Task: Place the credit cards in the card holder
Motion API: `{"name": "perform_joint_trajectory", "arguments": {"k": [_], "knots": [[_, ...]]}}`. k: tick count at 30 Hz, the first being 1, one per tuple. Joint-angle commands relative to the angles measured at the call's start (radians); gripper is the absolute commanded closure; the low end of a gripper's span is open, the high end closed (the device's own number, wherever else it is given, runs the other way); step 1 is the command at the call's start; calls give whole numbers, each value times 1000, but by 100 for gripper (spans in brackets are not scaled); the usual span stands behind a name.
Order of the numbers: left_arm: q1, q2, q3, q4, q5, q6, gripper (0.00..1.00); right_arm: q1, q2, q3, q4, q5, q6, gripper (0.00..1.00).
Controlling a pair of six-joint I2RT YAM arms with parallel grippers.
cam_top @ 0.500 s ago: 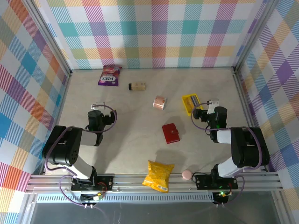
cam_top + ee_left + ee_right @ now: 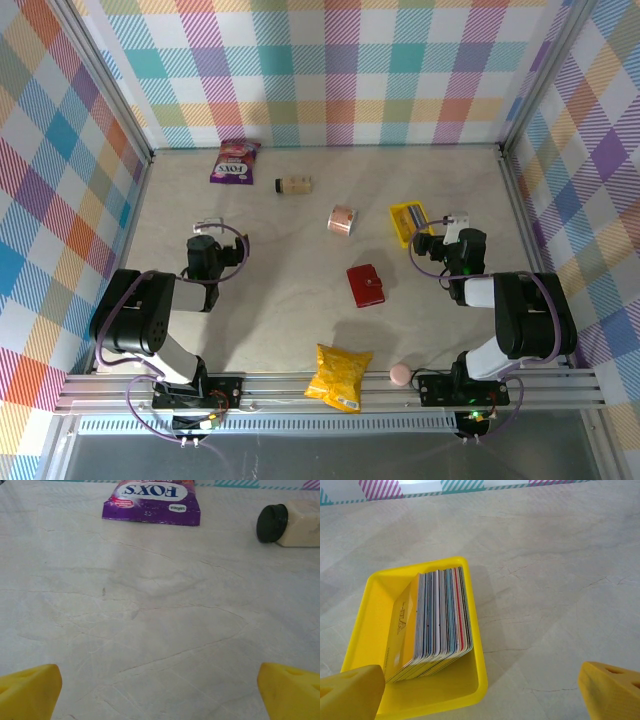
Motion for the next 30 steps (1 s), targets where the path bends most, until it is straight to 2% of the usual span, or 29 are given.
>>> {"name": "perform_joint_trajectory", "arguments": {"k": [1,17,19,20,25,28,30], "knots": [[17,10,22,11,26,-7,0,4,12,17,35,-3,-11,1],[16,10,26,6,26,-6,0,3,9,15,40,-3,-11,1],[17,-12,17,8,-31,-24,0,5,-36,28,-16,9,-11,1],[17,-59,18,-33,-64,-38,0,5,-88,42,-86,13,-12,1],[-38,-406,163,-547,-153,-118,0,5,-405,137,-508,51,79,2],[-115,-526,247,-750,-149,-255,4,9,-507,231,-745,-39,213,5],[-180,-591,274,-821,-86,-364,5,9,-546,284,-841,-172,329,7]]}}
